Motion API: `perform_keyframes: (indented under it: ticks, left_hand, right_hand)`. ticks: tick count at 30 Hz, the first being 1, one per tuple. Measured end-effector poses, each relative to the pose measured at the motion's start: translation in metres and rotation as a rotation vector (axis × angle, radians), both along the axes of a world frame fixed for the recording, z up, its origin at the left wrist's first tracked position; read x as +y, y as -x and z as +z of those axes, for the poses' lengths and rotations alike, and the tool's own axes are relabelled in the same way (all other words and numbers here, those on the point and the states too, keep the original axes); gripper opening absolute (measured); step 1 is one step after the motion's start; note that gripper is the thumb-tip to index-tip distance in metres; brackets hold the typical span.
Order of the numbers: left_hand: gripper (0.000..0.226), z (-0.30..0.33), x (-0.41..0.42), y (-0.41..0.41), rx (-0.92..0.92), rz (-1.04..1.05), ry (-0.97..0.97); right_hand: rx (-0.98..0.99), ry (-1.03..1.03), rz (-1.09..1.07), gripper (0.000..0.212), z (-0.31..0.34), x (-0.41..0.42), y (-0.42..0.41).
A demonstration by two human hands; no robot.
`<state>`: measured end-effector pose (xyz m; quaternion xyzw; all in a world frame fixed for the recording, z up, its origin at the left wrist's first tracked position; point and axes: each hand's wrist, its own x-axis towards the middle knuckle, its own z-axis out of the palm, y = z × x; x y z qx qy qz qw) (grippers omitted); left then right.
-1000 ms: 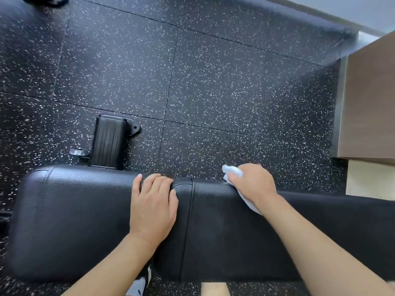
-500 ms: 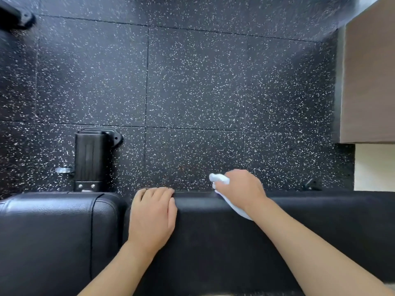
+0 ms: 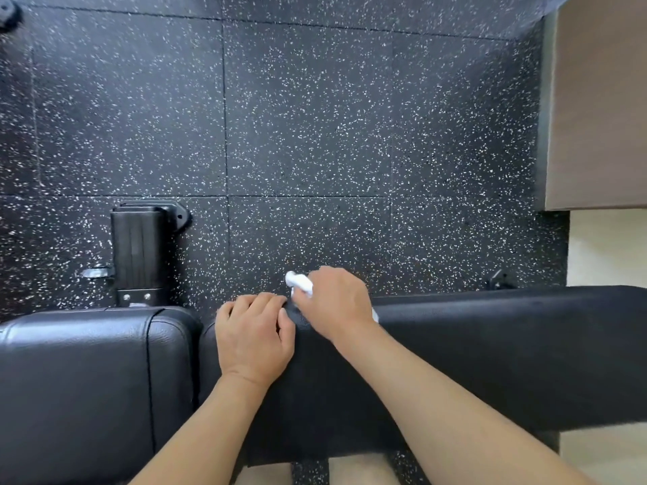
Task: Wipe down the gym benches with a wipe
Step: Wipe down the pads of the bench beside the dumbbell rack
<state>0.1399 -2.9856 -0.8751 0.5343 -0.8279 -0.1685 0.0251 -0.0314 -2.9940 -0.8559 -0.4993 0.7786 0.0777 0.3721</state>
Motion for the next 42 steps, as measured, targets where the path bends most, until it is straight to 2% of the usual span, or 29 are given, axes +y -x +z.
perform_keyframes:
  ticks: [3, 7, 10, 12, 14, 16, 19, 22, 25, 28, 31, 33, 37, 42]
  left_hand:
    - [0.028, 0.003, 0.000, 0.000, 0.035, 0.011, -0.011]
    - [0.025, 0.005, -0.002, 0.002, 0.041, 0.016, -0.014]
    - [0.025, 0.004, -0.001, 0.001, 0.019, 0.008, -0.029]
    - [0.025, 0.003, -0.002, 0.000, 0.006, 0.006, -0.039]
    - [0.024, 0.003, -0.002, 0.001, 0.014, 0.017, -0.035]
    - [0.024, 0.004, -0.003, 0.003, 0.024, 0.015, -0.032]
    - [0.023, 0.007, -0.003, 0.001, 0.011, 0.010, -0.029]
    - [0.026, 0.012, -0.004, 0.002, -0.016, 0.024, -0.015]
    - [0.027, 0.013, -0.002, 0.003, -0.060, 0.015, -0.024]
    - [0.034, 0.016, -0.003, 0.006, -0.135, -0.014, -0.060]
    - [0.038, 0.022, 0.005, 0.019, -0.228, -0.078, -0.114]
    - [0.039, 0.025, 0.016, 0.038, -0.236, -0.099, -0.138]
    - [0.045, 0.028, 0.038, 0.097, -0.213, -0.130, -0.167]
    - [0.048, 0.032, 0.057, 0.156, -0.206, -0.204, -0.215]
  right_hand:
    - [-0.028, -0.036, -0.060, 0.043, 0.004, 0.004, 0.009]
    - [0.118, -0.037, -0.124, 0.044, 0.014, 0.041, 0.072]
    - [0.205, -0.064, -0.204, 0.033, 0.023, 0.065, 0.115]
    - [0.222, -0.087, -0.207, 0.026, 0.022, 0.067, 0.119]
    - [0.259, -0.107, -0.185, 0.035, 0.014, 0.056, 0.103]
    - [0.218, -0.109, -0.133, 0.039, 0.005, 0.036, 0.075]
    - [0.054, -0.043, -0.036, 0.042, 0.001, 0.005, 0.010]
    - [-0.033, 0.026, -0.020, 0.040, 0.006, -0.008, -0.025]
    - [-0.048, 0.037, -0.049, 0.041, 0.013, 0.009, 0.005]
    - [0.057, -0.017, -0.101, 0.037, 0.018, 0.047, 0.087]
    - [0.201, -0.101, -0.119, 0.050, 0.026, 0.087, 0.170]
    - [0.218, -0.093, -0.175, 0.054, 0.025, 0.098, 0.196]
    - [0.221, -0.043, -0.134, 0.039, 0.017, 0.093, 0.182]
    - [0.016, 0.099, -0.051, 0.034, 0.014, 0.076, 0.134]
